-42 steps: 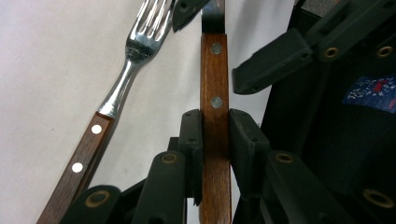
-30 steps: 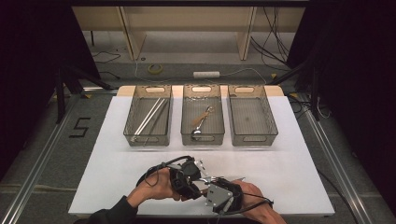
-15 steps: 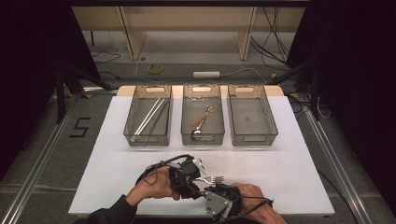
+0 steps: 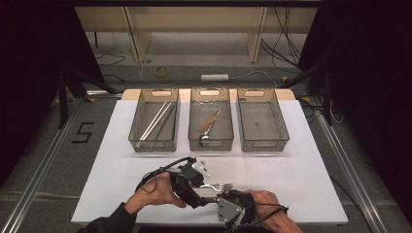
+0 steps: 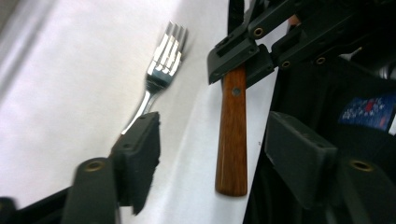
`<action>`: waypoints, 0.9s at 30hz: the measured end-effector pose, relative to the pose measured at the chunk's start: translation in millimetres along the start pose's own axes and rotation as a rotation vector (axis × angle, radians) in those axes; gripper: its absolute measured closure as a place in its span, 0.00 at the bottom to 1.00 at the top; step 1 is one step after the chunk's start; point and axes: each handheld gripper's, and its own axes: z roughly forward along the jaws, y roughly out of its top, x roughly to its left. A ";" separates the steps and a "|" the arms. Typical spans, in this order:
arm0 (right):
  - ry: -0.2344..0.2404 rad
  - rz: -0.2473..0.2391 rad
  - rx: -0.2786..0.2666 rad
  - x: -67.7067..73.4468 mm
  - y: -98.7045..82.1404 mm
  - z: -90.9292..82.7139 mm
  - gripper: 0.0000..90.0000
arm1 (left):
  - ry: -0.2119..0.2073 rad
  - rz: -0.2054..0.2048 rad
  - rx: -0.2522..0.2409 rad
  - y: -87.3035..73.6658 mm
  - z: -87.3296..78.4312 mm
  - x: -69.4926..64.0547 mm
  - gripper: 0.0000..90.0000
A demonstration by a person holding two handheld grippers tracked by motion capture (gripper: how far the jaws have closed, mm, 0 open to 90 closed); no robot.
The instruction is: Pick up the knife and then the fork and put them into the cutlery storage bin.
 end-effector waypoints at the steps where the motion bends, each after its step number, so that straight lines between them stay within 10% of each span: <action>1: -0.004 0.046 -0.007 1.4 -1.0 -0.2 0.86 | 0.007 -0.004 -0.026 -1.2 -2.8 0.3 0.34; 14: -0.081 0.208 0.001 -23.8 -25.5 -18.5 0.86 | 0.134 -0.046 -0.275 -24.4 -23.3 8.5 0.26; 27: -0.076 0.540 -0.089 -75.1 -52.7 -38.3 0.86 | 0.239 -0.134 -0.447 -54.1 -25.3 22.1 0.24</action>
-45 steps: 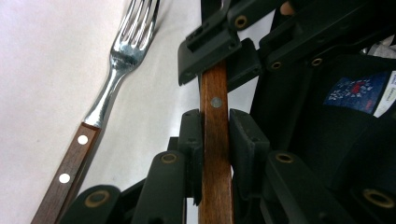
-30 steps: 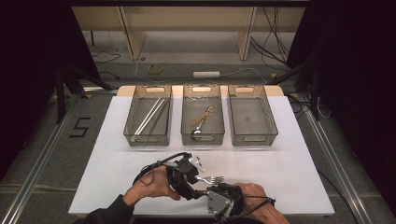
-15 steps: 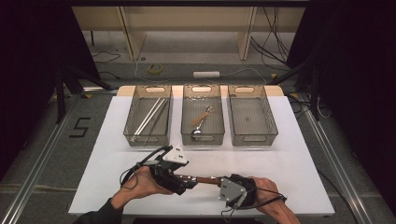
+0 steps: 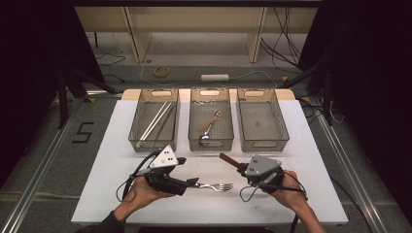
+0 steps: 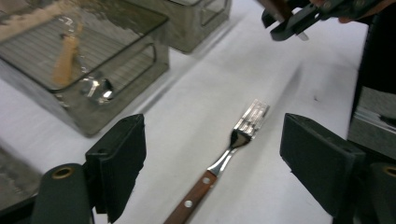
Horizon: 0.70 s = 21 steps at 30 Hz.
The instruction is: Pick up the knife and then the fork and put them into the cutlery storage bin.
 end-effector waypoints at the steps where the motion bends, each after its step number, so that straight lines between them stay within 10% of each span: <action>1: 0.002 0.028 -0.005 -5.6 1.0 -0.7 0.86 | 0.003 -0.006 0.000 -1.3 -1.0 1.4 0.24; 21: -0.021 0.328 -0.048 -94.7 30.0 -4.1 0.86 | 0.078 -0.042 -0.026 -15.9 -8.8 9.2 0.23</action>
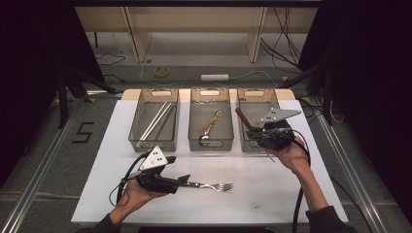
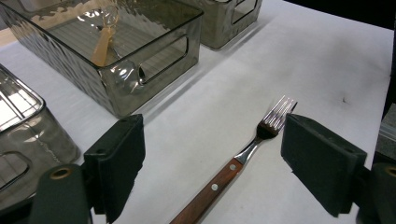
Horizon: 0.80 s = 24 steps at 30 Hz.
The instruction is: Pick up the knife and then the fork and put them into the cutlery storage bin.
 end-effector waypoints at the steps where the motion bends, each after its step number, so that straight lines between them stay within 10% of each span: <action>1: -0.006 0.010 0.006 -3.0 1.9 1.2 0.86 | 0.003 0.000 -0.001 -0.3 -0.6 0.5 0.23; 24: -0.107 0.227 0.014 -69.1 39.9 39.3 0.86 | 0.026 -0.004 0.003 -6.8 -4.5 1.2 0.23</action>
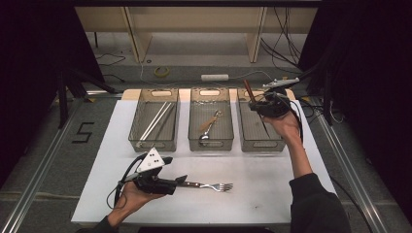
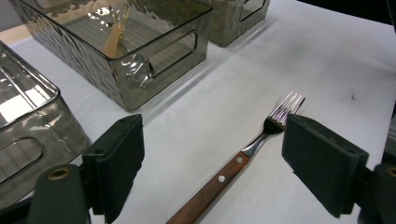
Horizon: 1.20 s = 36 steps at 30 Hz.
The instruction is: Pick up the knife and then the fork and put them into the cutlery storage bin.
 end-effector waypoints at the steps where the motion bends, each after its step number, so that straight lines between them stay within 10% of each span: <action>1: -0.003 0.005 0.001 -1.9 0.5 1.9 0.86 | 0.000 -0.001 0.002 -0.3 0.1 0.4 0.23; 36: -0.079 0.172 0.059 -18.1 -21.8 58.4 0.86 | -0.002 0.002 -0.034 -1.4 -0.1 -1.3 0.21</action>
